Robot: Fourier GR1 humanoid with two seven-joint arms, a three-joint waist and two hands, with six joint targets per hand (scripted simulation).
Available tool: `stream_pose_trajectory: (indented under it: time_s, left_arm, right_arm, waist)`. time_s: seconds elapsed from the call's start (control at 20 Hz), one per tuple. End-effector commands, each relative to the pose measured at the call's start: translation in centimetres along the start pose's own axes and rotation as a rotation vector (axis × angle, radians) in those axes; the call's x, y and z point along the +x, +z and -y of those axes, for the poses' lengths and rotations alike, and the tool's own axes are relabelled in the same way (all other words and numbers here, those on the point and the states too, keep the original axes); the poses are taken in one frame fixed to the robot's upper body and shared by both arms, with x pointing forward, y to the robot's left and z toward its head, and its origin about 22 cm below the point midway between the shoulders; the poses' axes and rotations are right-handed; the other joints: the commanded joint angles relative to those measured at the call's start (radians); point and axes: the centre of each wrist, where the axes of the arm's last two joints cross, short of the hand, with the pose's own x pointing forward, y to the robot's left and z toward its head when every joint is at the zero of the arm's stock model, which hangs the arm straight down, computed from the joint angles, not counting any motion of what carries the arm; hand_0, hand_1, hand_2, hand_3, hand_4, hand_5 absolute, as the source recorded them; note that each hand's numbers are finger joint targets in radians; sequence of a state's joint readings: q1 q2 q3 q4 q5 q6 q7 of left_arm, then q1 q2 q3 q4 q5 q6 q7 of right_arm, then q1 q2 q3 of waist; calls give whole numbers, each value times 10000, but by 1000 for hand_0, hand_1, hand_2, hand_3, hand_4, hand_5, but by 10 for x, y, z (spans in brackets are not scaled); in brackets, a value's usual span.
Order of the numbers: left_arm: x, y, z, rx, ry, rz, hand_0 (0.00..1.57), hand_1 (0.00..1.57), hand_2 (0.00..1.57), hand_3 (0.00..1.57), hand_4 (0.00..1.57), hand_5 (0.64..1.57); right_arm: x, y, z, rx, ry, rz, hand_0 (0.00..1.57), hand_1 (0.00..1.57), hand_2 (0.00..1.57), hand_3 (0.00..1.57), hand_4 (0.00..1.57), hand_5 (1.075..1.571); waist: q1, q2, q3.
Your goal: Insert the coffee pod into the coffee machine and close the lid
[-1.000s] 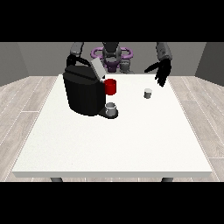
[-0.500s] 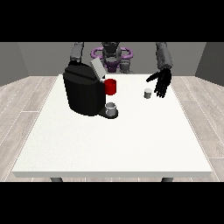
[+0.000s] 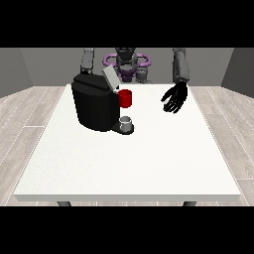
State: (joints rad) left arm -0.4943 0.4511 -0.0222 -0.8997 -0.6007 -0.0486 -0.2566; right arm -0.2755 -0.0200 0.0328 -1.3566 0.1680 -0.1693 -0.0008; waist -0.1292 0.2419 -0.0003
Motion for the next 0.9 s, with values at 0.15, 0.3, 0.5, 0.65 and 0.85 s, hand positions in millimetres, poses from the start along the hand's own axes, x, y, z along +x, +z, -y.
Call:
stream_pose_trajectory:
  time_s: [0.15, 0.3, 0.5, 0.65, 0.85]
  left_arm:
    - [-3, 0, 22, -782, -1960, -220, 817, 817, 956, 799, 368, 1571]
    - [-10, -4, 9, -1146, -2633, -398, 872, 872, 1024, 880, 339, 1571]
    - [-32, 4, 6, -1765, -2823, -863, 748, 748, 941, 809, 373, 1571]
    - [-12, -12, 12, -2055, -2922, -533, 760, 760, 978, 856, 400, 1571]
    - [-18, -9, 23, -2324, -2586, -485, 1036, 1036, 1121, 1006, 395, 1571]
  right_arm:
    - [-15, 4, -3, 403, -282, -120, 0, 0, 0, 0, 0, 1571]
    - [-11, -3, -1, 148, -186, -170, 0, 0, 0, 0, 0, 1571]
    - [-3, -3, 0, 218, -191, 47, 0, 0, 0, 0, 0, 1571]
    - [-30, 3, 4, -161, -266, -677, 0, 0, 0, 0, 0, 1571]
    - [-30, 10, 4, -233, 794, -1220, 0, 0, 0, 0, 0, 1571]
  waist:
    - [-172, -249, 4]
    - [-254, 63, 3]
    - [-406, 44, -2]
    - [-106, -398, 3]
    - [-151, -825, 0]
